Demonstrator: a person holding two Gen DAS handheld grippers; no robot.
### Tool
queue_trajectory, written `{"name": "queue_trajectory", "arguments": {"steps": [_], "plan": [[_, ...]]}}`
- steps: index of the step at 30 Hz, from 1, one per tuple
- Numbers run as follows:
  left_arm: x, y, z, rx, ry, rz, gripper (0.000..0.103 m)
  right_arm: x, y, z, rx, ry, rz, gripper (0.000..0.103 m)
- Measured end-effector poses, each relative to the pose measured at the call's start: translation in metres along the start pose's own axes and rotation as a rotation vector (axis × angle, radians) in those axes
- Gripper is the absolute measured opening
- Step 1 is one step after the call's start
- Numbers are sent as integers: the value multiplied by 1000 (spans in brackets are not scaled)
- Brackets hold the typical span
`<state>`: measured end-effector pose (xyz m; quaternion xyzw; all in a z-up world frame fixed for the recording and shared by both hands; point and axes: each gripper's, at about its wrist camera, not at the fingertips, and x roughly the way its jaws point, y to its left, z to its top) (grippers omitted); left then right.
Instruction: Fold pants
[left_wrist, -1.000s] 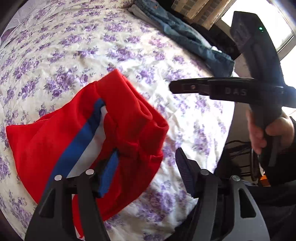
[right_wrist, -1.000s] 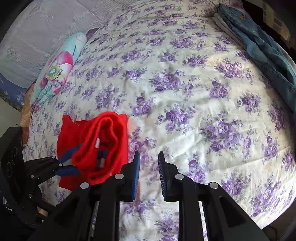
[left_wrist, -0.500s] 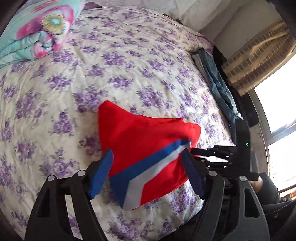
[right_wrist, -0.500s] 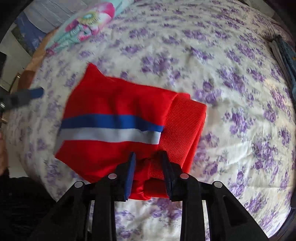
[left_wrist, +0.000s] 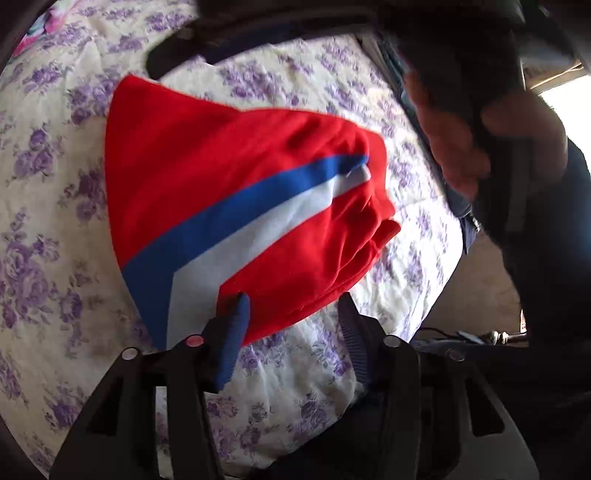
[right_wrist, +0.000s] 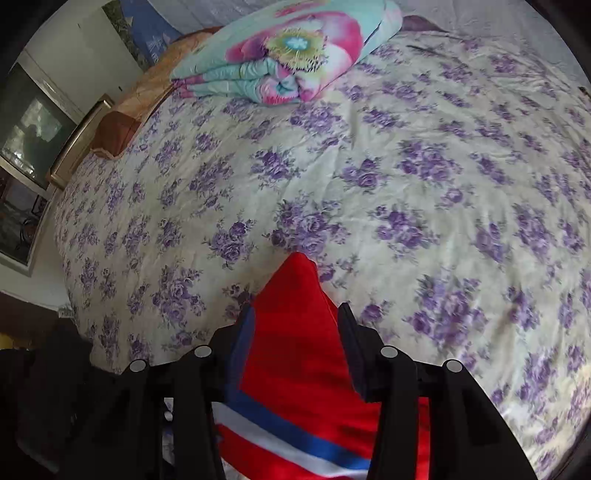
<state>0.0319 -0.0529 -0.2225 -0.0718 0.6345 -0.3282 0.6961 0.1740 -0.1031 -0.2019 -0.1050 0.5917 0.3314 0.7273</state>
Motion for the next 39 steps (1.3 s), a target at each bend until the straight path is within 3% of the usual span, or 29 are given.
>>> {"name": "queue_trajectory", "arguments": {"steps": [2, 3, 4, 9, 11, 13, 16, 20, 22, 25, 28, 33, 36, 39], "plan": [[14, 3, -2, 2, 35, 41, 36, 24, 1, 10, -11, 66, -5, 44], [18, 6, -2, -7, 39, 46, 33, 34, 0, 13, -8, 91, -7, 15], [20, 9, -2, -23, 40, 42, 31, 41, 0, 14, 0, 114, -9, 9], [24, 15, -7, -59, 35, 29, 30, 67, 8, 16, -26, 130, -119, 8], [25, 13, -6, -55, 34, 42, 30, 69, 9, 16, -12, 106, -106, 9], [24, 16, -5, -69, 31, 34, 29, 60, 8, 16, -14, 109, -87, 13], [11, 21, -4, -97, 10, 21, 25, 12, -6, 9, 31, 22, -50, 22], [-32, 28, -3, -119, -105, 46, 31, -59, -23, -33, 62, -93, -84, 35], [-49, 37, -5, -150, -154, 61, 47, -74, -27, -64, 95, -100, -90, 35], [-60, 52, -4, -191, -168, 78, 51, -85, -31, -107, 161, -144, -111, 35], [-60, 66, -2, -219, -139, 99, 51, -79, -41, -136, 255, -206, -150, 20], [-53, 71, -8, -236, -105, 83, 51, -47, -64, -145, 358, -218, -137, 9], [-53, 72, -10, -242, -101, 82, 51, -28, -71, -141, 370, -172, -146, 6], [-51, 77, -10, -274, -97, 69, 52, -35, -67, -138, 371, -171, -142, 8]]}}
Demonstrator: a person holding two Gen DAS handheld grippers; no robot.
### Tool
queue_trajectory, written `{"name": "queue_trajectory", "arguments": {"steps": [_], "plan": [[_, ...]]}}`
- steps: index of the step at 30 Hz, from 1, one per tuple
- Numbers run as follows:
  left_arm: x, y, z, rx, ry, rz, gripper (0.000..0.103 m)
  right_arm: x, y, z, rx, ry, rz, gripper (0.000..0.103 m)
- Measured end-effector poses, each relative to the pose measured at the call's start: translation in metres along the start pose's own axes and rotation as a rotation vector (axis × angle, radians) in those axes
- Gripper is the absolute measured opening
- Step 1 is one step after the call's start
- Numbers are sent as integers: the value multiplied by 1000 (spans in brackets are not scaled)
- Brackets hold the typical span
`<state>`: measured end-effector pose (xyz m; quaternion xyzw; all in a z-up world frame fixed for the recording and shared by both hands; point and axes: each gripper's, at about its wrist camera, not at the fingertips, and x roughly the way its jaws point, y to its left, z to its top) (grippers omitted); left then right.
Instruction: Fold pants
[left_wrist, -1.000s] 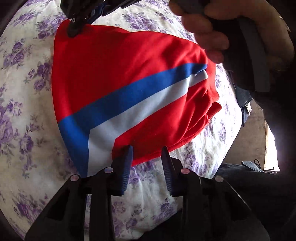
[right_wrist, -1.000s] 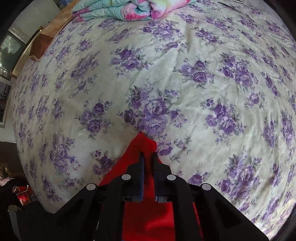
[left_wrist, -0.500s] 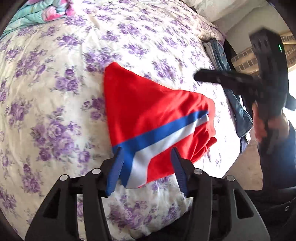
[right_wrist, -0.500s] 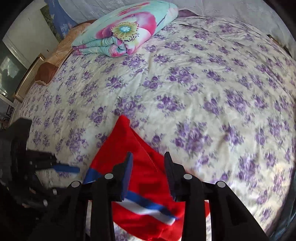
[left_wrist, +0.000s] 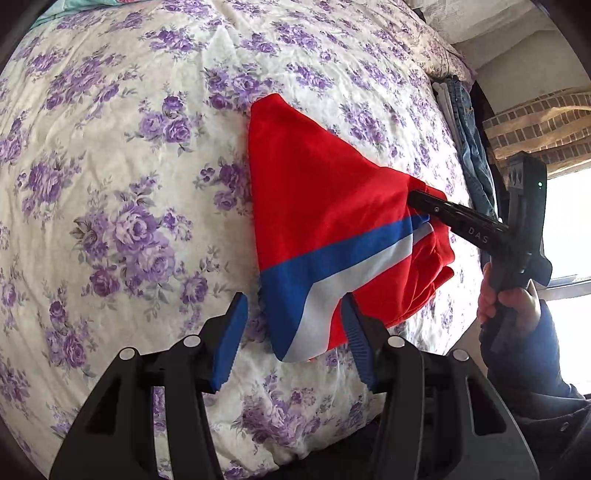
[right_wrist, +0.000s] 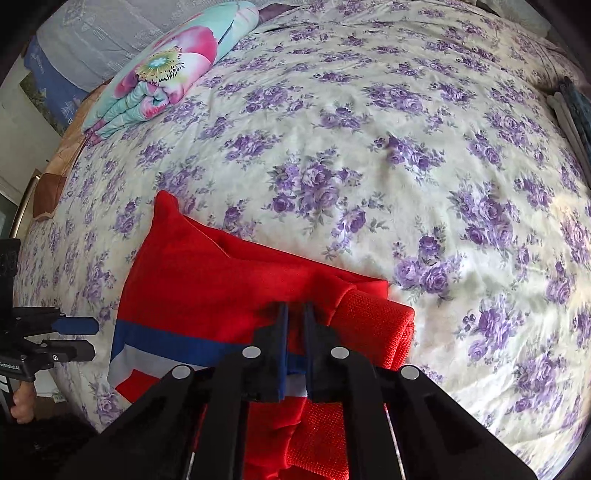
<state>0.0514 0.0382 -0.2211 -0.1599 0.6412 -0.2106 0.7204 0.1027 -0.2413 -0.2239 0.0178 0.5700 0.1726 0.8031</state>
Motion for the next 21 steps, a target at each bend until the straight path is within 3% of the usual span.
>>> {"name": "queue_trajectory", "arguments": {"steps": [5, 10, 12, 14, 16, 19, 21], "plan": [[12, 16, 7, -87, 36, -74, 56, -43, 3, -1, -13, -66, 5, 13], [38, 23, 14, -123, 100, -75, 58, -77, -9, -21, 18, -103, -16, 20], [51, 26, 17, -145, 119, -96, 68, -85, -18, -35, 48, -110, -22, 37], [52, 19, 21, -139, 108, -122, 75, -87, -28, -51, 94, -109, -3, 44], [51, 4, 25, -94, 107, -155, 64, -83, -43, -67, 173, -97, 42, 45], [45, -21, 22, 15, 77, -107, 60, -71, -67, -86, 334, -85, 156, 52], [43, -27, 20, 42, 66, -79, 52, -60, -74, -94, 409, -79, 222, 56]]}}
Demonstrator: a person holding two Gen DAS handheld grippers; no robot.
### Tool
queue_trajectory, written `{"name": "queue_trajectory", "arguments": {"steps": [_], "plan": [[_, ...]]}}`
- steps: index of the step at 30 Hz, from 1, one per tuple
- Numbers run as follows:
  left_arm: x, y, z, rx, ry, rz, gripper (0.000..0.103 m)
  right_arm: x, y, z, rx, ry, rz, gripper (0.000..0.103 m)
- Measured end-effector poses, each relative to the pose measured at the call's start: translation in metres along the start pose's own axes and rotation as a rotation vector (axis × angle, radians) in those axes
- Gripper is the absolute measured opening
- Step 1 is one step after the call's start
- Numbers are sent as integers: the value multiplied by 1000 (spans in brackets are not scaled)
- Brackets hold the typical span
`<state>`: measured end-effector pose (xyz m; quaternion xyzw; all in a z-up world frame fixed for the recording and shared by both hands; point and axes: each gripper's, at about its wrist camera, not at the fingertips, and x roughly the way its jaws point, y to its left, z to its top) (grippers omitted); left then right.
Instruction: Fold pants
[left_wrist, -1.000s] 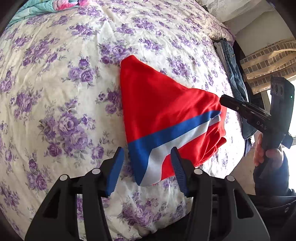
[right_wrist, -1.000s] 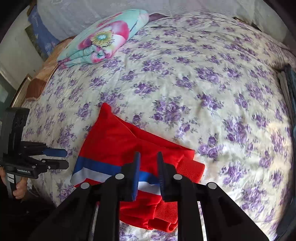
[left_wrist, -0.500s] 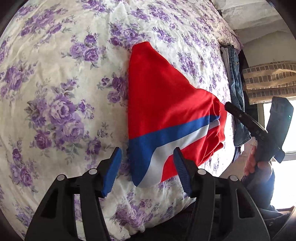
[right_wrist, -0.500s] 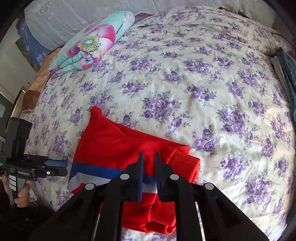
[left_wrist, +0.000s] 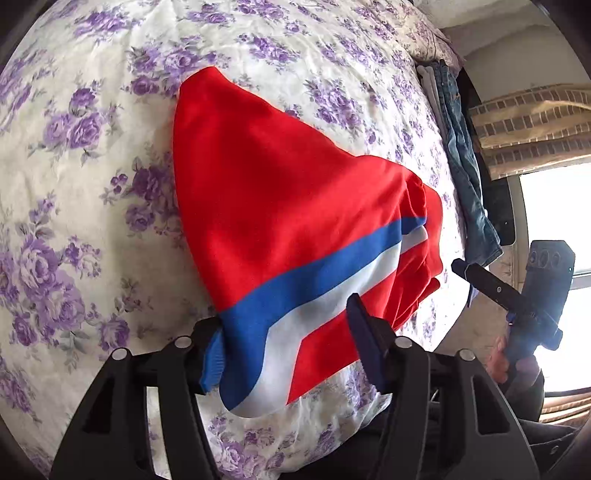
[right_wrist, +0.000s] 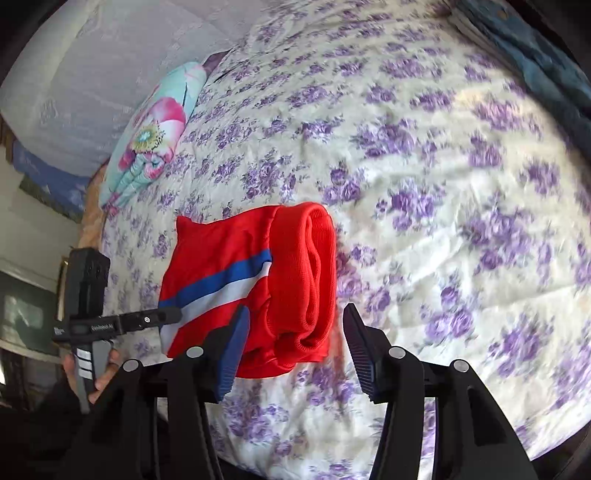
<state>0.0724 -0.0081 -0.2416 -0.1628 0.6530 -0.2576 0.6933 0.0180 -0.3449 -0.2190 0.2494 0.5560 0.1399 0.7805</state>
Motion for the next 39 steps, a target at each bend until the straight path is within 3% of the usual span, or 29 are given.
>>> {"name": "queue_trajectory", "arguments": {"steps": [3, 6, 13, 15, 17, 19, 20, 23, 27, 32, 39], "plan": [[-1, 8, 2, -31, -9, -3, 38, 16, -5, -2, 35, 24, 21, 57], [-1, 18, 1, -66, -11, -25, 34, 31, -8, -2, 54, 53, 19, 59], [13, 38, 3, -146, 45, -98, 41, 65, -27, -4, 198, 180, 134, 70], [17, 42, 4, -164, 52, -118, 43, 72, -30, -3, 237, 192, 182, 77], [20, 42, 6, -174, 54, -130, 43, 79, -27, 4, 241, 187, 226, 77], [18, 35, 7, -157, 37, -119, 39, 85, -13, 11, 186, 184, 201, 58], [15, 29, 8, -136, 21, -105, 33, 86, -6, 13, 149, 180, 188, 36], [-6, 7, 7, -47, -47, -56, 21, 65, 26, 19, 1, 104, 129, 31], [-33, -20, 13, 37, -136, -27, 19, 38, 67, 29, -215, 10, -4, 31], [-58, -41, 64, 119, -224, 33, 18, 41, 83, 98, -256, -27, -7, 31], [-79, -42, 228, 154, -296, 122, 15, 91, 96, 264, -241, -69, 56, 32]]}}
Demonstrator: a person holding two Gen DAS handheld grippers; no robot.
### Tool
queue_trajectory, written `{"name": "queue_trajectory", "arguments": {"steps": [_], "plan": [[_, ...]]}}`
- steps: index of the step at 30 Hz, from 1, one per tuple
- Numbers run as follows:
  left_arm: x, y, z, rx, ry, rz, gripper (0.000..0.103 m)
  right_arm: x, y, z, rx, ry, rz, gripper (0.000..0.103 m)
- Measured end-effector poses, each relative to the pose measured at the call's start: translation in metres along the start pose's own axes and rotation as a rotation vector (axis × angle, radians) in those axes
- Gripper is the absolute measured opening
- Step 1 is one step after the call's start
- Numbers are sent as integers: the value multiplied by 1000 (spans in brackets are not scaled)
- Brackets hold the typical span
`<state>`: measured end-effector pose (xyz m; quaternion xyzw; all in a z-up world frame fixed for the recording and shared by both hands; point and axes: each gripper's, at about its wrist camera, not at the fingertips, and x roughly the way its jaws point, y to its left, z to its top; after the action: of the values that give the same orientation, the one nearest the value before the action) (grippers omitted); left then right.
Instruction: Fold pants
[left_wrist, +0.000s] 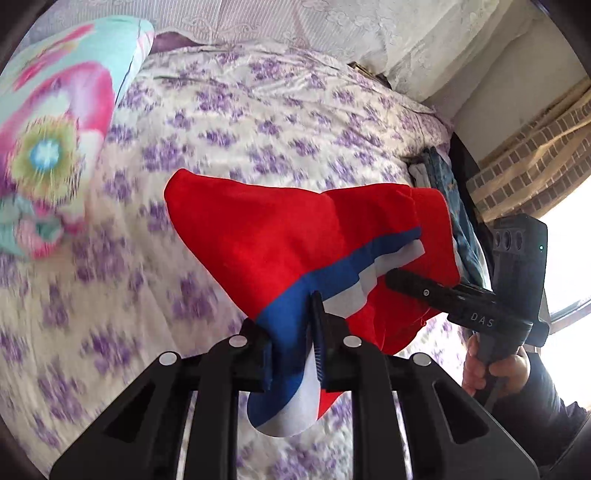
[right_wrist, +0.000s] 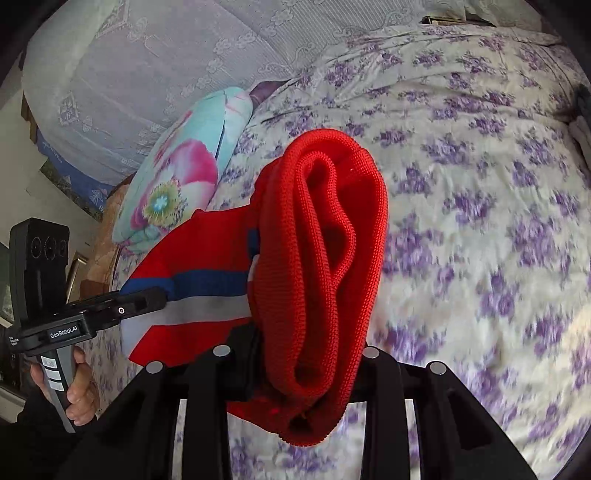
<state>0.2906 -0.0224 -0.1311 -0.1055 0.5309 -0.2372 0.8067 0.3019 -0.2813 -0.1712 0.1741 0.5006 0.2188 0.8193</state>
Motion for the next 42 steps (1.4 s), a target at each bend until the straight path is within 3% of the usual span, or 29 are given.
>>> {"name": "queue_trajectory", "arguments": {"steps": [6, 11, 13, 14, 15, 16, 17, 18, 19, 21, 23, 24, 29, 35, 42], "plan": [[67, 49, 102, -62, 25, 99, 15, 80, -33, 91, 21, 15, 26, 32], [115, 88, 124, -128, 71, 109, 16, 135, -66, 107, 77, 61, 54, 33], [138, 108, 121, -190, 119, 119, 29, 150, -79, 103, 135, 72, 71, 44], [145, 119, 118, -234, 123, 137, 53, 152, -81, 101, 160, 65, 85, 48], [145, 125, 116, -262, 106, 149, 67, 151, -79, 101, 167, 59, 86, 52], [142, 128, 114, -277, 91, 140, 68, 150, -74, 103, 159, 72, 70, 58], [138, 127, 113, -282, 90, 145, 69, 146, -68, 105, 145, 95, 33, 73], [132, 123, 111, -275, 95, 178, 69, 136, -60, 108, 121, 107, -35, 84], [123, 116, 108, -252, 94, 206, 69, 122, -51, 107, 84, 86, -103, 88], [96, 95, 95, -188, 62, 304, 72, 82, -33, 101, 10, -8, -213, 100], [64, 68, 76, -134, 21, 404, 85, 43, -9, 85, -56, -67, -309, 99], [45, 53, 63, -113, -10, 439, 86, 25, 7, 74, -91, -81, -360, 99], [-45, -10, -3, -94, -134, 444, 92, -46, 70, 2, -217, -96, -521, 99], [-122, -71, -74, -46, -221, 513, 93, -113, 125, -76, -211, -147, -500, 99], [-184, -104, -140, -27, -261, 509, 93, -160, 160, -139, -173, -196, -482, 99]]}}
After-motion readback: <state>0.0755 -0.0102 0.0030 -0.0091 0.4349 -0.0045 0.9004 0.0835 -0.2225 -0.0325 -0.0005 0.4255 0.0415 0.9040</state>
